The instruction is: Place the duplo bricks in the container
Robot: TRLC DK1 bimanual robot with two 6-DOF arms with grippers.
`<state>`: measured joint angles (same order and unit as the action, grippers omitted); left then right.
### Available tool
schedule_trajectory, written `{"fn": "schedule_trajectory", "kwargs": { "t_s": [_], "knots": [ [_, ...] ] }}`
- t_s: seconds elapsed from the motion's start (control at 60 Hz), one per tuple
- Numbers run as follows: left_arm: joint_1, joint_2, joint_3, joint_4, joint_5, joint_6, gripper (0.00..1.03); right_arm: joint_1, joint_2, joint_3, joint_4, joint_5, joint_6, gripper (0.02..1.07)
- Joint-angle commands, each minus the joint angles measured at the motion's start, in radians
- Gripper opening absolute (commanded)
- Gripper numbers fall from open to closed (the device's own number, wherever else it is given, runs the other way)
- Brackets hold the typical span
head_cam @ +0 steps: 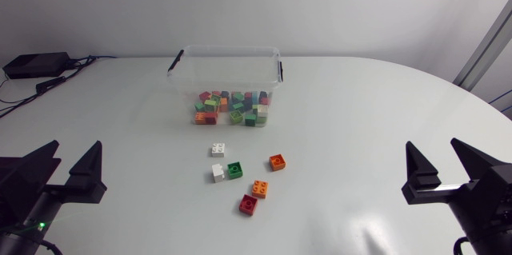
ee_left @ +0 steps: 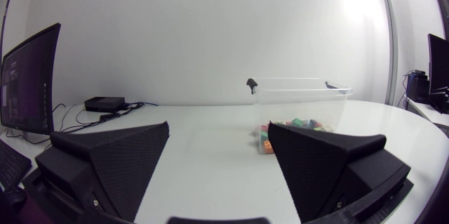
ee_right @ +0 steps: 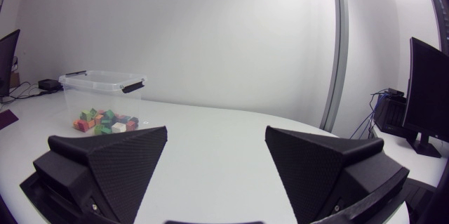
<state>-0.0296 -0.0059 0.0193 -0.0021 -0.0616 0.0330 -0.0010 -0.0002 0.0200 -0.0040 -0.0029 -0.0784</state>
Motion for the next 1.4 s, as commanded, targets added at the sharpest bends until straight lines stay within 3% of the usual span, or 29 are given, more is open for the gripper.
{"fn": "schedule_trajectory", "kwargs": {
  "t_s": [0.0, 0.583, 0.85, 1.0, 1.1, 1.383],
  "knots": [
    [-0.003, -0.008, -0.018, 0.002, -0.001, -0.024, 0.98, 0.001, -0.004, -0.02, -0.005, -0.003, 0.017, 1.03],
    [-0.056, -0.008, 0.042, -0.01, -0.001, 0.001, 0.96, 0.01, 0.002, 0.043, 0.01, -0.003, 0.016, 1.03],
    [-0.058, 0.083, 0.169, -0.044, -0.001, 0.001, 0.93, 0.024, 0.161, 0.138, 0.05, -0.003, 0.016, 1.03],
    [-0.061, 0.262, 0.277, -0.084, -0.001, 0.01, 0.93, 0.049, 0.35, 0.21, 0.079, 0.004, 0.02, 1.02],
    [-0.11, 0.449, 0.358, -0.102, -0.001, 0.082, 0.85, 0.11, 0.447, 0.244, 0.085, 0.052, 0.026, 1.02],
    [-0.23, 0.862, 0.538, -0.222, -0.001, 0.088, 0.84, 0.256, 0.684, 0.368, -0.008, 0.149, 0.046, 1.02]
  ]
}}
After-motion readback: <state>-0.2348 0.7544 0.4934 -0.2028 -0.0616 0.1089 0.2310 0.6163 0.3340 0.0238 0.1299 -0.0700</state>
